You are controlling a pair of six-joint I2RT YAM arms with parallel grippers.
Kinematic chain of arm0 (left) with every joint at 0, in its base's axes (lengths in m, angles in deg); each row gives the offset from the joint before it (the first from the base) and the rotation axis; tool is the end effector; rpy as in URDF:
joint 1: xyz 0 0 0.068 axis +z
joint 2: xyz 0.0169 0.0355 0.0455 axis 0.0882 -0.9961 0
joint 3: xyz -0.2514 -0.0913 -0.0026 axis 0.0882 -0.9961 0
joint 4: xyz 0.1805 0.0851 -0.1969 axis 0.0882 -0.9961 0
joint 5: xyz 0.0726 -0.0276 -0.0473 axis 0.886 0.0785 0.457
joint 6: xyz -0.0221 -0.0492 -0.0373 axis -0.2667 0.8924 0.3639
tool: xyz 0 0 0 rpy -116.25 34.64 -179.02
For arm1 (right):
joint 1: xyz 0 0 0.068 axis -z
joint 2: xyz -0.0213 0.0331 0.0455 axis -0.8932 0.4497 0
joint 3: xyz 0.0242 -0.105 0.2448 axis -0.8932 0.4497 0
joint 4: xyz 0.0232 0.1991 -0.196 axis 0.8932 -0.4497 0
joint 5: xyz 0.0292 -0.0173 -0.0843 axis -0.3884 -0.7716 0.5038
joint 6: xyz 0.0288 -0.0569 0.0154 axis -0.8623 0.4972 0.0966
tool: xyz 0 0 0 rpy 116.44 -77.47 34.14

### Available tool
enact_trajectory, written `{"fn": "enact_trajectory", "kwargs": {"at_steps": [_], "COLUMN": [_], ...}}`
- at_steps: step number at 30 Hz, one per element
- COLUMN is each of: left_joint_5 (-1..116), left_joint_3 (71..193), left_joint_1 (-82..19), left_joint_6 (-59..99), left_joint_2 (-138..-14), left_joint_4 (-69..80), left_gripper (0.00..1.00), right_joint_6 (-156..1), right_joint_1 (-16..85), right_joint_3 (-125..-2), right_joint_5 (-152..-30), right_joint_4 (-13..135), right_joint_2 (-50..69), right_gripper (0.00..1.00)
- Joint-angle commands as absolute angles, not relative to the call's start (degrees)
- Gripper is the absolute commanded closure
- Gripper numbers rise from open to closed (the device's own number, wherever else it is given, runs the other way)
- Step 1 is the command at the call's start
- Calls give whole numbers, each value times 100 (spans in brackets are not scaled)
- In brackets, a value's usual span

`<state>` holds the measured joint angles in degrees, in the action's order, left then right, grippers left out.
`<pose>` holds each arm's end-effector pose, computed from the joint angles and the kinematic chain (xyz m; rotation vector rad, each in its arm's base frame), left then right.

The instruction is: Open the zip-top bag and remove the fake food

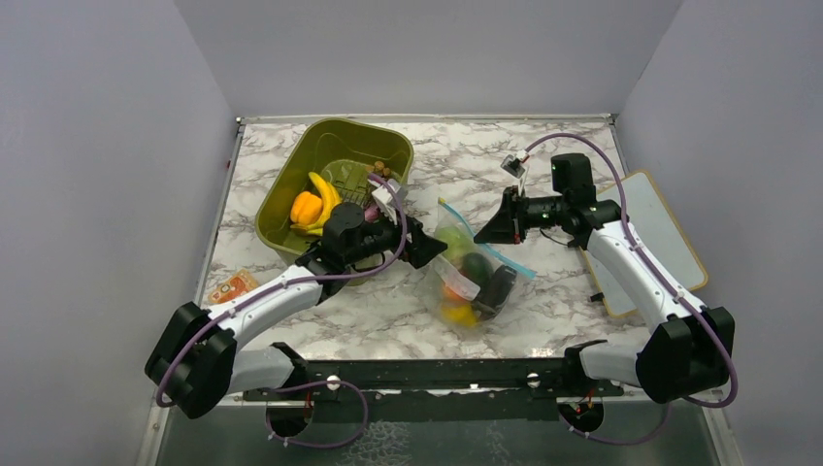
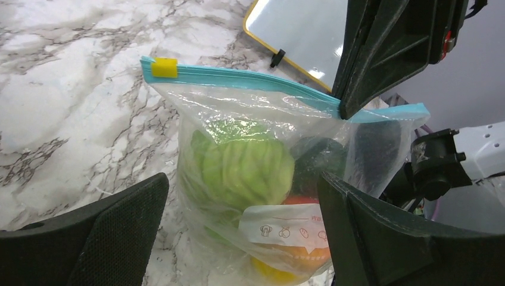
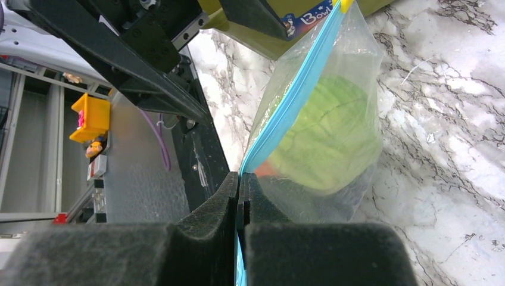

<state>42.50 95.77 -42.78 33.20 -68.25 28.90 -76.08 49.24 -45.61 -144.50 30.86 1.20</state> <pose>0.2244 -0.1993 0.2511 0.5250 1.7341 -1.1433 0.2645 0.1127 0.2817 -0.6944 2.1246 1.4096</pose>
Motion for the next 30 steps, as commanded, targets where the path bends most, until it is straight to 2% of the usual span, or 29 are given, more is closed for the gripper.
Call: {"fn": "enact_trajectory", "kwargs": {"at_steps": [1,4,10,16,21,27,30], "left_joint_5": [3584,3396,3259,3246,3221,3172,3230], "left_joint_3": [10001,10194,10386,10336,10300,10361,10307], "left_joint_1": [-4261,-4262,-4267,-4272,-4268,-4268,-4276], "left_joint_6": [3103,3059,3041,3146,3182,3476,3598], "left_joint_2": [-7256,-7586,-8015,-8129,-8150,-8264,-8176], "left_joint_4": [3251,3268,3406,3633,3704,3712,3717], "left_gripper": [3,6,22,47,64,97,100], "right_joint_6": [-7546,-7563,-7586,-7603,-7612,-7654,-7657], "right_joint_1": [4904,4904,4905,4904,4903,4904,4904], "right_joint_3": [-4492,-4477,-4405,-4413,-4403,-4445,-4501], "right_joint_5": [-14615,-14607,-14573,-14509,-14409,-14239,-14017], "right_joint_4": [3094,3117,3121,3113,3095,3068,2997], "right_joint_2": [-52,-57,-60,-132,-124,-187,-242], "right_gripper": [99,99,99,99,99,99,95]}}
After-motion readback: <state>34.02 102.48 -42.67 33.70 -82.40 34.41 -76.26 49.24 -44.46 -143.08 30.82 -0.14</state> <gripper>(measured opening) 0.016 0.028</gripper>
